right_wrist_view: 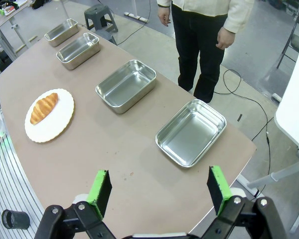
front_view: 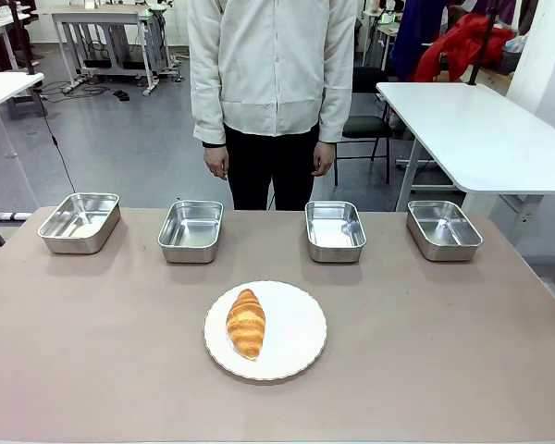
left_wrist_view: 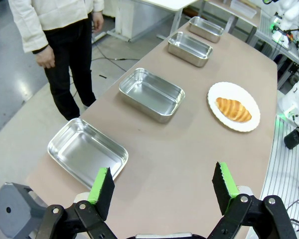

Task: Place the bread in the container.
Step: Place the Butter Roll into the Airtight Container indicated by the human.

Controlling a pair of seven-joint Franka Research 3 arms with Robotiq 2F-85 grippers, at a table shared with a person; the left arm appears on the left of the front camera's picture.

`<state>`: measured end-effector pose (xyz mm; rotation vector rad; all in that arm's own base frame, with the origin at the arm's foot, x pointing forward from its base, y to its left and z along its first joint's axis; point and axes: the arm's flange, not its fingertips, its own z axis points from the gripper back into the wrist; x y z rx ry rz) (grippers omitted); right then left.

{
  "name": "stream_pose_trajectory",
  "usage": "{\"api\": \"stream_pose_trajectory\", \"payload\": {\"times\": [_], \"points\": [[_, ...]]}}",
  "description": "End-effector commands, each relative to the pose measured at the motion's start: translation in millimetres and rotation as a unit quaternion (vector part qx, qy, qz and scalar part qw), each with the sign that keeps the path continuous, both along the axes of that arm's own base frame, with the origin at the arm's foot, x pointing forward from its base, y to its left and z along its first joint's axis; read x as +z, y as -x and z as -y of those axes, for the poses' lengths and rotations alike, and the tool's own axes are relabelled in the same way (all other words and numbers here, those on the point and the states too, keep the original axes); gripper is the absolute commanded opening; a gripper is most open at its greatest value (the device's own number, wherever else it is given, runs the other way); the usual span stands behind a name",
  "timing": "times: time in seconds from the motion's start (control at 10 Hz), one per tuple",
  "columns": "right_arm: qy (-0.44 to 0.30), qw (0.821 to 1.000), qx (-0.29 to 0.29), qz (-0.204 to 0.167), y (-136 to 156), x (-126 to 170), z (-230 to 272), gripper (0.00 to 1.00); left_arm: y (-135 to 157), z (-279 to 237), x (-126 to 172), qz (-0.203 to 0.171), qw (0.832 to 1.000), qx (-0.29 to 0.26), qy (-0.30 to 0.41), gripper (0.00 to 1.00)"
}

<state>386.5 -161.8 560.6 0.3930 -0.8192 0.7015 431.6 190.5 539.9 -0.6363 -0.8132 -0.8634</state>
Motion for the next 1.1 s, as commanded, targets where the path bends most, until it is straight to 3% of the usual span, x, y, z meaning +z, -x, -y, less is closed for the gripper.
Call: {"api": "stream_pose_trajectory", "payload": {"times": [0.0,1.0], "points": [[-0.005,1.000,0.007,0.013,-2.5,1.0,0.3,1.00,1.6,0.1,1.6,0.007,1.000,-0.002,0.001,1.00],[-0.005,1.000,0.007,0.013,-2.5,1.0,0.3,1.00,1.6,0.1,1.6,0.007,1.000,-0.002,0.001,1.00]]}}
